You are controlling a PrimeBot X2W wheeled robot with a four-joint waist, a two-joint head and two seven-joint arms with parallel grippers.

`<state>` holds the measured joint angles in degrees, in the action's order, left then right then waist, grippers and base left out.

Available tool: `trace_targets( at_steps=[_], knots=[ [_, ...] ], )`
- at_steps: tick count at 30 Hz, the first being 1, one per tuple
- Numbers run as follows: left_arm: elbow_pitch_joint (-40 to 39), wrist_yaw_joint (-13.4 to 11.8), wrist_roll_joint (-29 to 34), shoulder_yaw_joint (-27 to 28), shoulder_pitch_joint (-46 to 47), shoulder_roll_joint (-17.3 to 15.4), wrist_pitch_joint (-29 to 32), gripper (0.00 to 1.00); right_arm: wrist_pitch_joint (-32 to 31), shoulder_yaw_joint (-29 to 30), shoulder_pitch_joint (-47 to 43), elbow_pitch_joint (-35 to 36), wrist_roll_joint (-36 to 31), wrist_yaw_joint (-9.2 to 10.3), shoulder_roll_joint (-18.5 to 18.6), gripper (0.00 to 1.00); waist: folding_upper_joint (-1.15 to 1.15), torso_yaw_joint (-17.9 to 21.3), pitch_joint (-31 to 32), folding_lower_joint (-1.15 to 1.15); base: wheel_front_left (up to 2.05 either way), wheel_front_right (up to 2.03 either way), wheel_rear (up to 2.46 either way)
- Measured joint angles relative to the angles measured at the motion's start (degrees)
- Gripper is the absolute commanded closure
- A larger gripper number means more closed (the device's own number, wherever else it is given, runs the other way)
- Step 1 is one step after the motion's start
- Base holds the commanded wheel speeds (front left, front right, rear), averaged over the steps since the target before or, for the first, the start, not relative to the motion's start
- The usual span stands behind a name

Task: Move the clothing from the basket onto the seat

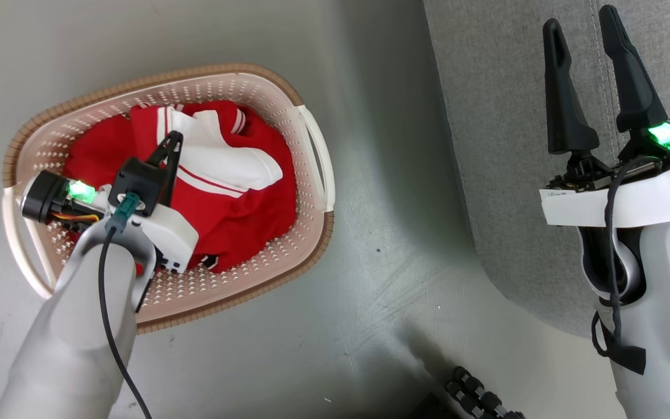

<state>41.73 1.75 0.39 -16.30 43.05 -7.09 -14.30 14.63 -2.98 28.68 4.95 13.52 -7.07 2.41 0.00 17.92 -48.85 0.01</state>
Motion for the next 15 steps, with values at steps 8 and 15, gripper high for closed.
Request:
trace_targets(
  at_steps=[8, 15],
  knots=[
    [-9.61, -0.01, -1.51, 0.32, -6.44, 0.52, -0.16, 1.00, 0.00, 0.75, -0.16, -1.09, -2.65, 0.00, 0.02, 0.00, 0.00, -2.02, 3.14, 0.00, 0.00, 0.00, 0.00],
    [-17.26, -0.03, -3.28, 0.94, -11.69, 1.29, -0.18, 1.00, 0.00, 1.10, -0.31, -1.94, -4.20, 0.00, 0.04, 0.00, 0.00, -4.00, 6.34, 0.00, 0.00, 0.00, 0.00]
  ],
)
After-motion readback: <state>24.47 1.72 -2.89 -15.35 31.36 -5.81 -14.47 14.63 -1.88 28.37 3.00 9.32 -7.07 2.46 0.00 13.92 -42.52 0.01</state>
